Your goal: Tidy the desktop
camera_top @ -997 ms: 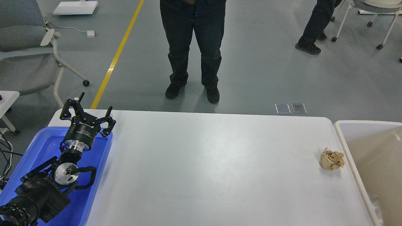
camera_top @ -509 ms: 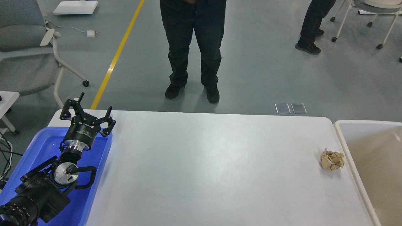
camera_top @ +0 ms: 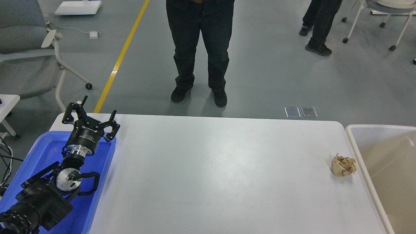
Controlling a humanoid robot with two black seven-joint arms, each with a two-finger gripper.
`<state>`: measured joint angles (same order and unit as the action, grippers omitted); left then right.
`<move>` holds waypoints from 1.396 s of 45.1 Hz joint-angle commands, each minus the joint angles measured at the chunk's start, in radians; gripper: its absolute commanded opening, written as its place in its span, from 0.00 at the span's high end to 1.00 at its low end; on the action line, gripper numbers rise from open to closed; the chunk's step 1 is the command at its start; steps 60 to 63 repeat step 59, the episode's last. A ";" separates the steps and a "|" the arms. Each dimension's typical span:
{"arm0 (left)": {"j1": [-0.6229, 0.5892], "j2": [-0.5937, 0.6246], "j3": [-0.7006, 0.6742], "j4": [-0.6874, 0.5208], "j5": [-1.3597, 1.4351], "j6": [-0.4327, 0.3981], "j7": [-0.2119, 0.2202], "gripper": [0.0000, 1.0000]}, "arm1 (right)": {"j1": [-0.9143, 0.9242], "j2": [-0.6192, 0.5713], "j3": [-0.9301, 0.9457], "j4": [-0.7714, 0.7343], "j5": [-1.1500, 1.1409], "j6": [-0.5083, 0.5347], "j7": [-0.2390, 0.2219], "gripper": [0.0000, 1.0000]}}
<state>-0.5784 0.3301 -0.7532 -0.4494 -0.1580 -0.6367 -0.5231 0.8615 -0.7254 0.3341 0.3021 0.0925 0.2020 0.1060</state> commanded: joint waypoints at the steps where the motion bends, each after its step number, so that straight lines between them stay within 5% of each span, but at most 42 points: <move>1: 0.000 0.001 0.000 0.000 0.000 0.000 0.000 0.00 | 0.030 0.003 0.204 0.216 0.108 0.079 -0.002 0.00; 27: 0.000 0.000 0.000 0.000 0.000 -0.001 0.000 0.00 | 0.004 0.557 0.467 0.198 0.107 0.071 0.012 0.00; 44: 0.000 0.000 0.000 0.000 0.000 -0.001 0.000 0.00 | -0.051 0.685 0.470 0.095 0.107 0.079 0.060 0.00; 63: 0.000 0.000 0.000 0.000 0.000 -0.001 0.000 0.00 | -0.116 0.692 0.464 0.089 0.105 0.146 0.103 0.00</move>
